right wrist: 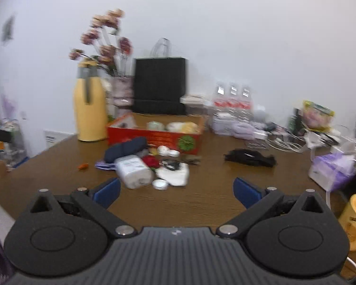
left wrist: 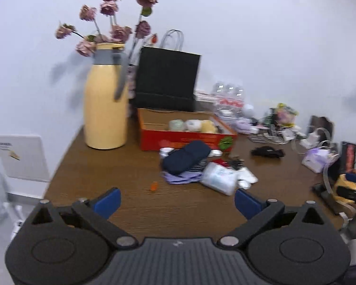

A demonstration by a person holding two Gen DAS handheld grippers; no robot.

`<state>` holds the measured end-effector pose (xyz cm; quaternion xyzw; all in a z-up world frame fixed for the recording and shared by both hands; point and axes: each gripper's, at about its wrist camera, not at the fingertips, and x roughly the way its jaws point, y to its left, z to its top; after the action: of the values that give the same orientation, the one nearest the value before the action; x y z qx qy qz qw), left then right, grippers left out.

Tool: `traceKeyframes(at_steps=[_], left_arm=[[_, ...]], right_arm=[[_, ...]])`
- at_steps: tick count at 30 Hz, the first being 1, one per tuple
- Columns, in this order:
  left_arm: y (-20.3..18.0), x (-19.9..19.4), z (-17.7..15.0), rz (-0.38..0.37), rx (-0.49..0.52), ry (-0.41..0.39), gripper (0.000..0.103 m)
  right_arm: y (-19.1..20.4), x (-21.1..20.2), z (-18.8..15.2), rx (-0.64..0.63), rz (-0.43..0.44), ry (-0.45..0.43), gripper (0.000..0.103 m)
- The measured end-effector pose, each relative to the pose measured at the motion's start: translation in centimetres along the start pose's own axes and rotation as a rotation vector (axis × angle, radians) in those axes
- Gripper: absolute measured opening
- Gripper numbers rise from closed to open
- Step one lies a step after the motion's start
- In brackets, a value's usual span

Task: Organize objects
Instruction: 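Grasp the navy eyeglass case with the left tool while the right tool grasps the red rose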

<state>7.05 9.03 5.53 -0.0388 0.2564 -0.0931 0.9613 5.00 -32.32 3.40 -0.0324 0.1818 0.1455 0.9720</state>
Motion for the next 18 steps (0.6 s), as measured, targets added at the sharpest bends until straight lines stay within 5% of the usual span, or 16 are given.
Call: traceKeyframes(at_steps=[3,6,8,13,18], left_arm=[[-0.5,2.2,-0.7,0.02,0.03,0.021,0.103],[-0.6,5.3,-1.6,-0.11,0.058,-0.007,0.103],[-1.0,8.1,-1.8,-0.142,0.048,0.005,0.102],[-2.1,14.6,-0.2,-0.134,0.087,0.001,0.101],[-2.5,22.8,2.7,-0.071,0.255,0.089,0.102]], right_arm=[[1.2,1.5,-0.2,-0.021,-0.007,0.003,0.103],[2.3,4.0,-0.5,-0.061,0.011,0.017,0.103],[2.5,6.1,-0.7,-0.042,0.033,0.041,0.091],[2.5,12.6,0.2,0.051,0.06,0.101,0.079],[2.9,19.1,1.5,0.021,0.07,0.14,0.072]])
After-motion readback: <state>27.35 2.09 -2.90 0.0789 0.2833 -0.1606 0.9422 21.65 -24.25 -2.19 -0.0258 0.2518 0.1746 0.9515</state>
